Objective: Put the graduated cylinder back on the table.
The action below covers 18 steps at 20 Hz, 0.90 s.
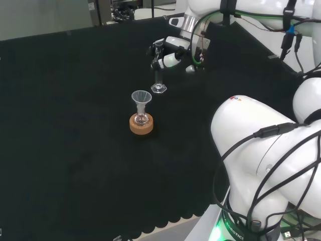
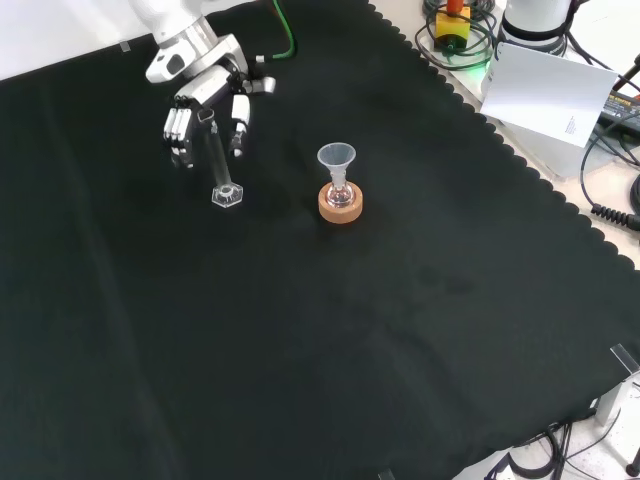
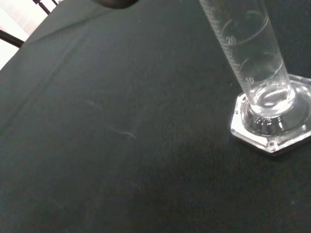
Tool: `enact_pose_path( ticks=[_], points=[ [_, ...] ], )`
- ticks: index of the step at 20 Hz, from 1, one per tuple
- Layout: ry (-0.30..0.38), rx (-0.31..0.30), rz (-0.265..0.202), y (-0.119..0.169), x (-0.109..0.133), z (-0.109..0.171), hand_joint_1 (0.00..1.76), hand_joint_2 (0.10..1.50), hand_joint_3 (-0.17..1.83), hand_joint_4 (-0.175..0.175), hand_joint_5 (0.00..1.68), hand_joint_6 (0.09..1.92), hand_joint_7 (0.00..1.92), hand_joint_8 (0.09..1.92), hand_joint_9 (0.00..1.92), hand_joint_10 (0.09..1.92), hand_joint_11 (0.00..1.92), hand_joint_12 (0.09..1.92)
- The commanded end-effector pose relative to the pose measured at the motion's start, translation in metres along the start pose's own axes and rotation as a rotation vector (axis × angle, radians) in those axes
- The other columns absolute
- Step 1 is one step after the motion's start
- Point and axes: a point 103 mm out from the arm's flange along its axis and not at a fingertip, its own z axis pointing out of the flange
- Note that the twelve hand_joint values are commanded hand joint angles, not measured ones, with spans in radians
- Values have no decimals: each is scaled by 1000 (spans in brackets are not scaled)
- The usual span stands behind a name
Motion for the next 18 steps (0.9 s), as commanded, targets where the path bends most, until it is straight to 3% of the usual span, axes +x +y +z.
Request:
enact_pose_path(
  ticks=[1,11,18],
  points=[
    [-46,-52,13,-31,12,-39,714,929,-175,-37,407,310,287,655,760,87,329,1368],
    [-132,-175,79,-111,49,-98,683,908,-175,-37,361,158,141,646,635,87,245,1412],
    [-171,-245,128,-169,84,-115,676,912,-175,-39,371,114,152,656,639,87,235,1420]
  ],
)
